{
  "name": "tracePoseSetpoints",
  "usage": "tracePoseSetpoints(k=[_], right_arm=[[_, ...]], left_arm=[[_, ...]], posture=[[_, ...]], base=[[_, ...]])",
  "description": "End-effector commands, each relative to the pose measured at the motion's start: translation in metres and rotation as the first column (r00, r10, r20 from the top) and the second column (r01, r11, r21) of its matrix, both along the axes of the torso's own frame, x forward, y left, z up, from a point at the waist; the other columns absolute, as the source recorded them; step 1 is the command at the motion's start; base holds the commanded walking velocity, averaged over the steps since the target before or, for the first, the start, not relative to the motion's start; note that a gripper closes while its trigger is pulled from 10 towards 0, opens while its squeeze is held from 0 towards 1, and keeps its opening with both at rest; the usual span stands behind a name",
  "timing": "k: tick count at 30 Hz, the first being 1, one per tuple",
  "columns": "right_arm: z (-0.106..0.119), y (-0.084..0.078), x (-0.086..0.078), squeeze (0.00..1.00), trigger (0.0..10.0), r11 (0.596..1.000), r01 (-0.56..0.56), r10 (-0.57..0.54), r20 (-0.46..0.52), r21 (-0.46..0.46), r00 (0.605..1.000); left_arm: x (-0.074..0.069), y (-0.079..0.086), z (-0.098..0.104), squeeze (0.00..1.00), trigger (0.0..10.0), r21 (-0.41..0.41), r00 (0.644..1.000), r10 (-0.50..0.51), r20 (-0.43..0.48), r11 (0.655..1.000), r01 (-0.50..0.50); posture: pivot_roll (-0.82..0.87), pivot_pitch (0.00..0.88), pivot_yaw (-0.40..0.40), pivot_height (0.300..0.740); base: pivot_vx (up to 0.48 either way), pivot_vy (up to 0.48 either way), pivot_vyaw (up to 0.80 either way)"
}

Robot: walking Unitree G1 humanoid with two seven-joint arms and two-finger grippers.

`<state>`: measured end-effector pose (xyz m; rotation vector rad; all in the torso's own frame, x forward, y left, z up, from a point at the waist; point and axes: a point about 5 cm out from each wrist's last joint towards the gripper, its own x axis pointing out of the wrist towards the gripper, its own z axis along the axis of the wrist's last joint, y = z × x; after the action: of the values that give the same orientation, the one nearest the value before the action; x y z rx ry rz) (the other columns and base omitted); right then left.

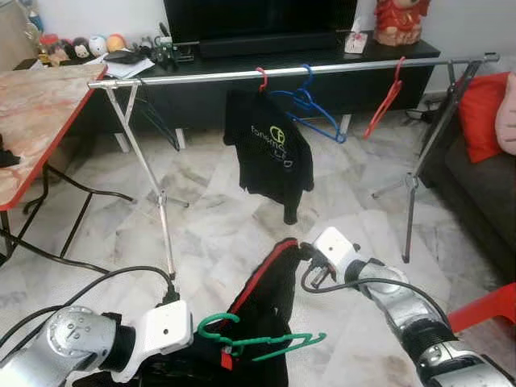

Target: Hang hanger

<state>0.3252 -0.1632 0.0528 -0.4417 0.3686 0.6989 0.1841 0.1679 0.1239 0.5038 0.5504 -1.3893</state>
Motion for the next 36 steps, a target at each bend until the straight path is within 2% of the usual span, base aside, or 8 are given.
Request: tracePoseSetpoints(k=[1, 11, 14, 17, 28, 36], right_arm=[[0.006, 0.000, 0.004, 1.00, 10.0, 1.000, -0.006, 0.006, 0.009, 0.010, 1.000], [0.004, 0.000, 0.001, 1.00, 10.0, 0.998, -0.063, 0.063, -0.017, -0.020, 0.998], [0.002, 0.002, -0.005, 1.00, 10.0, 0.979, -0.200, 0.196, -0.088, -0.043, 0.977], [0.002, 0.002, -0.006, 1.00, 10.0, 0.974, -0.220, 0.214, -0.098, -0.047, 0.972], [0.002, 0.002, -0.011, 1.00, 10.0, 0.960, -0.280, 0.280, -0.156, 0.019, 0.947], [0.001, -0.002, -0.016, 1.00, 10.0, 0.937, -0.347, 0.348, -0.218, 0.045, 0.912]], left_arm=[[0.000, 0.002, -0.002, 0.00, 10.0, 0.016, 1.000, -0.008, 0.003, 1.000, 0.008], [0.002, 0.002, -0.002, 0.00, 10.0, 0.011, 1.000, 0.004, 0.013, 1.000, -0.004], [0.006, -0.002, -0.003, 0.00, 10.0, -0.011, 0.999, 0.029, 0.033, 1.000, -0.029], [0.007, -0.004, -0.002, 0.00, 10.0, -0.021, 0.999, 0.032, 0.037, 0.999, -0.031], [0.009, -0.006, -0.002, 0.00, 10.0, -0.031, 0.998, 0.033, 0.045, 0.999, -0.031], [0.008, -0.007, -0.002, 0.00, 10.0, -0.036, 0.999, 0.022, 0.045, 0.999, -0.021]], posture=[[-0.06, 0.040, 0.028, 0.740], [-0.06, 0.040, 0.028, 0.740], [-0.06, 0.038, 0.033, 0.740], [-0.06, 0.038, 0.034, 0.740], [-0.06, 0.038, 0.039, 0.740], [-0.06, 0.038, 0.039, 0.740]], base=[[0.000, 0.000, 0.00], [0.000, 0.000, 0.00], [0.000, 0.000, 0.00], [0.000, 0.000, 0.00], [0.000, 0.000, 0.00], [0.000, 0.000, 0.00]])
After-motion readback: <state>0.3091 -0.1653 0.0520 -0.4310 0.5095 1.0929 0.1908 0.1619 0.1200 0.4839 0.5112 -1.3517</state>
